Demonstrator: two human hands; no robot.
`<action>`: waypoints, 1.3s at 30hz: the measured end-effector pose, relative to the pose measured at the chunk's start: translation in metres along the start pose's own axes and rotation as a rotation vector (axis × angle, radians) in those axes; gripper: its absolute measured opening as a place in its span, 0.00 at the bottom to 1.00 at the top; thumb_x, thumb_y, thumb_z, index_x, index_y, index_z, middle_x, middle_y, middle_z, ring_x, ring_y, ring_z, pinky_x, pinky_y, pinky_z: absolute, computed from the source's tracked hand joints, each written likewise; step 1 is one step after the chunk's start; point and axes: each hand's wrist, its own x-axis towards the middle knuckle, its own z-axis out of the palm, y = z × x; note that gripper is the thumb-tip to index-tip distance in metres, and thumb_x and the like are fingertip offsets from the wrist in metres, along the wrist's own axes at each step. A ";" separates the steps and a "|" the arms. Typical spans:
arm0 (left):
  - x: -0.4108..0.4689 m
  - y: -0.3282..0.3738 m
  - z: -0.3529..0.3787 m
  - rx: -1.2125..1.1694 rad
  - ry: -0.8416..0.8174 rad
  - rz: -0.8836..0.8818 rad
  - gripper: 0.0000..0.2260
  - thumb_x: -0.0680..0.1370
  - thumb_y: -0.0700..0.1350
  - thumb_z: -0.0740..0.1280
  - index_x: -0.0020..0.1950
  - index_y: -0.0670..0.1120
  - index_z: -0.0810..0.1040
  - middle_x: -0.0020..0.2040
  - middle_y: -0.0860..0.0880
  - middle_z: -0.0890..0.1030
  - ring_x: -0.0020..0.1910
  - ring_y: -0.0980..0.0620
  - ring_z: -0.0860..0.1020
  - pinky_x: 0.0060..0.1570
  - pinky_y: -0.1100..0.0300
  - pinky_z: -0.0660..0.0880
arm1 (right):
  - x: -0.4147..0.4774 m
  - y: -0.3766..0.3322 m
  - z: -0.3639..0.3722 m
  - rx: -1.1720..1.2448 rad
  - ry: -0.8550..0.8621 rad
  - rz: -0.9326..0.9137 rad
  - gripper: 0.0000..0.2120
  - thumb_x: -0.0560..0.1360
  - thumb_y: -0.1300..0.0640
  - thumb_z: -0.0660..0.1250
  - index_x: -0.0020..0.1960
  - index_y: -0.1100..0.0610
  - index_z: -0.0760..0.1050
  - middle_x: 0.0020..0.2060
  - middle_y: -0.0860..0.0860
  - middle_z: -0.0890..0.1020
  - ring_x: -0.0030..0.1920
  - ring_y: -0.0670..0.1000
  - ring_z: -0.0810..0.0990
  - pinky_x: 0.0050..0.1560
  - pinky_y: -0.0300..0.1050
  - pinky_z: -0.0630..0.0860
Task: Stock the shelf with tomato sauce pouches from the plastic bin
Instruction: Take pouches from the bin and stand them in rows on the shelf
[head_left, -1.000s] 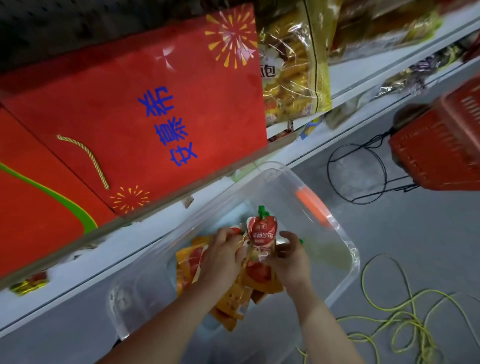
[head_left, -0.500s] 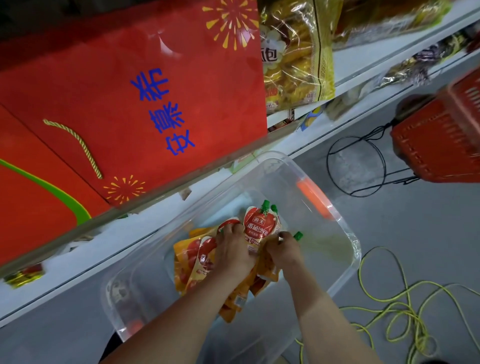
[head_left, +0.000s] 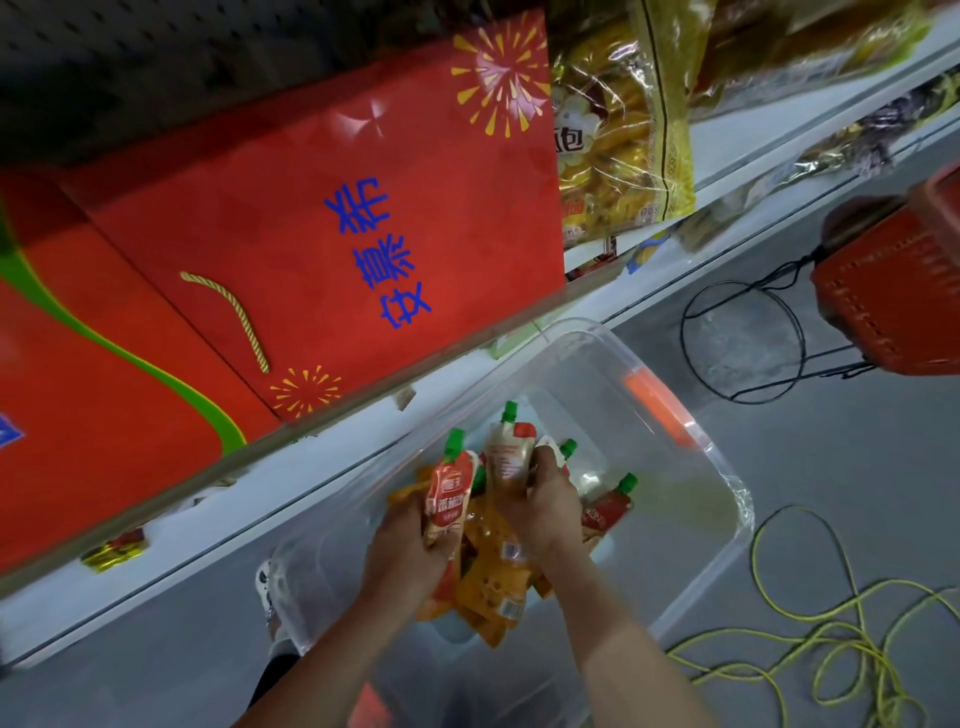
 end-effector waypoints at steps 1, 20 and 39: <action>-0.005 -0.003 0.000 -0.033 -0.022 -0.018 0.21 0.75 0.49 0.70 0.67 0.51 0.72 0.60 0.47 0.79 0.59 0.45 0.78 0.56 0.55 0.73 | -0.005 -0.003 0.000 -0.020 0.048 -0.020 0.16 0.75 0.54 0.67 0.61 0.55 0.70 0.50 0.56 0.83 0.48 0.61 0.82 0.41 0.47 0.73; -0.043 -0.007 -0.033 -0.296 -0.204 -0.099 0.22 0.79 0.55 0.63 0.73 0.53 0.64 0.65 0.50 0.77 0.61 0.48 0.78 0.60 0.53 0.75 | -0.002 0.005 0.007 -0.227 -0.119 0.033 0.48 0.63 0.53 0.80 0.74 0.49 0.56 0.66 0.57 0.69 0.61 0.62 0.75 0.58 0.55 0.77; -0.178 0.078 -0.205 -0.666 0.192 0.231 0.02 0.80 0.46 0.65 0.52 0.52 0.76 0.46 0.55 0.82 0.47 0.54 0.81 0.46 0.62 0.76 | -0.161 -0.123 -0.148 0.631 -0.307 -0.196 0.27 0.72 0.45 0.74 0.66 0.53 0.69 0.55 0.54 0.82 0.54 0.55 0.83 0.58 0.56 0.80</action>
